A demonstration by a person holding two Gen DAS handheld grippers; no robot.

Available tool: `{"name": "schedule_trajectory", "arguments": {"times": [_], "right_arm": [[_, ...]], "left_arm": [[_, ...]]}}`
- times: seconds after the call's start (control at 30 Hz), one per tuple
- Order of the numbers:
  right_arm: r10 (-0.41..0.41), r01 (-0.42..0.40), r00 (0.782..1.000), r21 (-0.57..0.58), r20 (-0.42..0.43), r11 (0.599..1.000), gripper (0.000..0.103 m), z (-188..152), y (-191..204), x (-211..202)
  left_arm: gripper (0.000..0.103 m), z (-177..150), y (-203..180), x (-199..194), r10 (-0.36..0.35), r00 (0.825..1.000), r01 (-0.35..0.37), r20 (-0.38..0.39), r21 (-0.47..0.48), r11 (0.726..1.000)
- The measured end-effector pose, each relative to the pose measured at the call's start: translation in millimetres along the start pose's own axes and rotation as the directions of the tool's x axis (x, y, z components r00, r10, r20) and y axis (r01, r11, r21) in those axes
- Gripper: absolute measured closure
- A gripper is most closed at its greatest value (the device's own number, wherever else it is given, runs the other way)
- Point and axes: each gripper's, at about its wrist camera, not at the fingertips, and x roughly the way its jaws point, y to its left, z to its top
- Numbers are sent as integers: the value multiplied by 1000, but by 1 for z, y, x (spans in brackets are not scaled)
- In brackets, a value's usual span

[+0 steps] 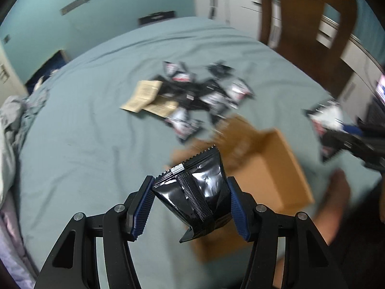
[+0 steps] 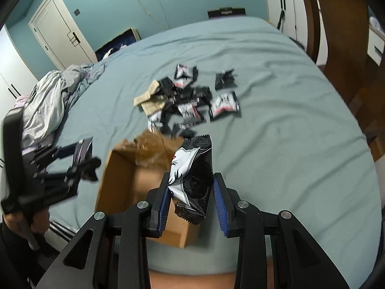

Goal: Organize snacks
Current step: 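Grasp a black packet with the left gripper while the right gripper carries its packet, then drop the black packet from the left gripper into the cardboard box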

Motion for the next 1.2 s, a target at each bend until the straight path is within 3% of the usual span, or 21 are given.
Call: {"name": "schedule_trajectory", "arguments": {"times": [0.17,0.33,0.4,0.47,0.57,0.87,1.2], "right_arm": [[8,-8,1000,14,-16,1000,71,-9,1,-4],[-18,18,1000,-13,-15,1000,71,-9,9,-1],[-21,20,999,-17,-30,1000,71,-10,9,5],[-16,16,999,-12,-42,1000,71,-9,10,9],[-12,11,999,-19,-44,1000,71,-9,14,11],[-16,10,998,-94,-59,996,71,-13,32,21],[-17,10,999,-144,-49,990,70,-18,43,22]], "left_arm": [[44,-11,-32,2,-3,1000,3,-1,78,997],[40,-6,-39,11,10,1000,-11,14,82,997],[36,-4,-40,15,16,1000,-17,14,82,996],[26,-6,-40,13,38,999,-39,10,81,996],[22,-6,-37,16,84,996,-85,9,72,994],[22,-3,-12,24,164,986,-164,-26,-11,986],[21,-3,-4,28,166,985,-167,-42,-38,985]]}}
